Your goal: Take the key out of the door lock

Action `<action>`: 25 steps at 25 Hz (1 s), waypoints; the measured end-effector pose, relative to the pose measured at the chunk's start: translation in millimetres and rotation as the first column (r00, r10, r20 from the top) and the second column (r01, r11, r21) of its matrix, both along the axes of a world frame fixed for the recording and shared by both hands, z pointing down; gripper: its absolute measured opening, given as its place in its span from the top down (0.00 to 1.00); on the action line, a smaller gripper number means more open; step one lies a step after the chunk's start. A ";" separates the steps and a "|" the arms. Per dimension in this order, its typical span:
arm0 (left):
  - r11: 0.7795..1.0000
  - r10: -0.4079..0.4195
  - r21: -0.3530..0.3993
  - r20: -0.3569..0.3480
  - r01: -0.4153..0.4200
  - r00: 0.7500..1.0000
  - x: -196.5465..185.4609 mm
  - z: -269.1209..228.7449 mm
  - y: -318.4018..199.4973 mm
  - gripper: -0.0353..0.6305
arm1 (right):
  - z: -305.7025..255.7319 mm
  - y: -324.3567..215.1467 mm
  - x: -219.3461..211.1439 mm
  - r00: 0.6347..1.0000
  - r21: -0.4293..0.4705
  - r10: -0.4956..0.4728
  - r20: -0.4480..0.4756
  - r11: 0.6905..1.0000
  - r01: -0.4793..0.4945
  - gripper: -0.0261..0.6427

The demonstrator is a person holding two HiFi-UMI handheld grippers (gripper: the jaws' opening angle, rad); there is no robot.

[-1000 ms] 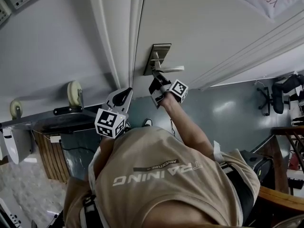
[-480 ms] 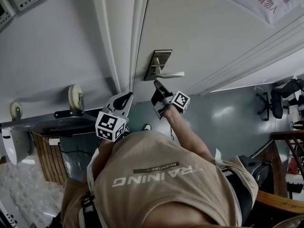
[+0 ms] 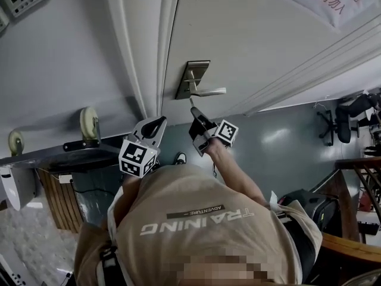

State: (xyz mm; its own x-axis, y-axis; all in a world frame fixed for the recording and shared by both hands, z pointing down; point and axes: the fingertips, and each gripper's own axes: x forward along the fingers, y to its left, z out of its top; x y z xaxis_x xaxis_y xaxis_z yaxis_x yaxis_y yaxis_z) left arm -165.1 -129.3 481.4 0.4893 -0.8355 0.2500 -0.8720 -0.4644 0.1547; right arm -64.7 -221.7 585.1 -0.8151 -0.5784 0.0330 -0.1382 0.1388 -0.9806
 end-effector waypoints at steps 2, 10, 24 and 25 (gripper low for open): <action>1.000 0.008 -0.008 -0.003 -0.008 1.000 1.3 2.6 0.9 0.93 | -1.6 6.4 -2.5 1.000 0.021 -0.016 -0.019 1.000 0.017 0.92; 0.997 0.069 -0.041 -0.024 -0.070 0.997 4.9 15.5 0.8 0.93 | 3.6 21.4 13.4 0.994 0.053 0.028 -0.103 0.998 -0.023 0.92; 0.984 0.155 -0.059 -0.148 -0.166 0.977 16.5 49.7 7.5 0.93 | -22.7 86.7 24.3 0.945 0.256 0.053 -0.322 0.966 0.033 0.92; 0.984 0.159 -0.053 -0.140 -0.167 0.977 14.2 48.6 7.1 0.93 | -27.9 85.1 23.0 0.942 0.279 0.060 -0.332 0.960 0.037 0.92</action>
State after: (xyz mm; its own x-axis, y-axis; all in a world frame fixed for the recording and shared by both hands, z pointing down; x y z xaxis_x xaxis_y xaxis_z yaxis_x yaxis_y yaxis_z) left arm -150.8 -122.2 530.0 0.6505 -0.7262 0.2227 -0.7545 -0.5839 0.2998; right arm -41.7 -136.6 557.2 -0.7778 -0.6130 0.1386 -0.4533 0.3945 -0.7993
